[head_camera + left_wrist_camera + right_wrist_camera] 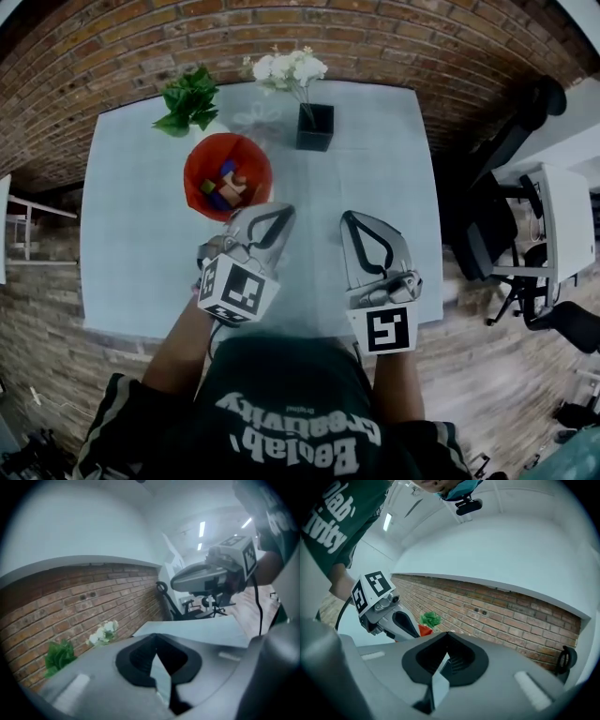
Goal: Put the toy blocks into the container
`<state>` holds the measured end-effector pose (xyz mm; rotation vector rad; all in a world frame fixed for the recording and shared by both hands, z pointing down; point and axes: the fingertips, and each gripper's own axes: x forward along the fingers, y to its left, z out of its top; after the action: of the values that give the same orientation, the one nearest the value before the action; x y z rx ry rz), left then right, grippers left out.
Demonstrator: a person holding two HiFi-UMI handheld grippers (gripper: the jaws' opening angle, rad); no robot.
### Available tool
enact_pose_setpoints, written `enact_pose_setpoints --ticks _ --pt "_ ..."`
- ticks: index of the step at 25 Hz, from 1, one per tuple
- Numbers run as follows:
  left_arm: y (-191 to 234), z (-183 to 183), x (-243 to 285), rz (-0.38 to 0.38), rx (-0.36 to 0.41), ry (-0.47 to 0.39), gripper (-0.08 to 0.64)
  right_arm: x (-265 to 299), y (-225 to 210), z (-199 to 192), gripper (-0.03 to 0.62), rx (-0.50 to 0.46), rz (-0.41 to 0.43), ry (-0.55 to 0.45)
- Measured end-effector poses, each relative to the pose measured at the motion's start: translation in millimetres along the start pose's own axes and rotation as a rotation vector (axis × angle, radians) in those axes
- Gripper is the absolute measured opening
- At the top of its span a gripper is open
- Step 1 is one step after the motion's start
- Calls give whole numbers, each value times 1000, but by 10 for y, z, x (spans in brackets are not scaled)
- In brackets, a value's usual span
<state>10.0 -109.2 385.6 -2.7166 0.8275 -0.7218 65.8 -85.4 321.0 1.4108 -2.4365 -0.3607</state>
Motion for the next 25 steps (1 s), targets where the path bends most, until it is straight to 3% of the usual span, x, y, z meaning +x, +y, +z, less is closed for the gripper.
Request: enact_pose_setpoints --ticks 7,13,20,25 --pt "-558 295 535 -112 44 -20 2 -428 -463 -334 8 39 -75 35" --pt "-816 472 831 -149 85 -18 2 -643 -784 -503 8 78 -126 14" --pt "-1089 274 1064 -210 99 62 3 -686 -855 -685 6 80 -96 36" --pt "-1439 -111 1347 -338 104 181 120 -715 -947 -817 8 95 -90 45"
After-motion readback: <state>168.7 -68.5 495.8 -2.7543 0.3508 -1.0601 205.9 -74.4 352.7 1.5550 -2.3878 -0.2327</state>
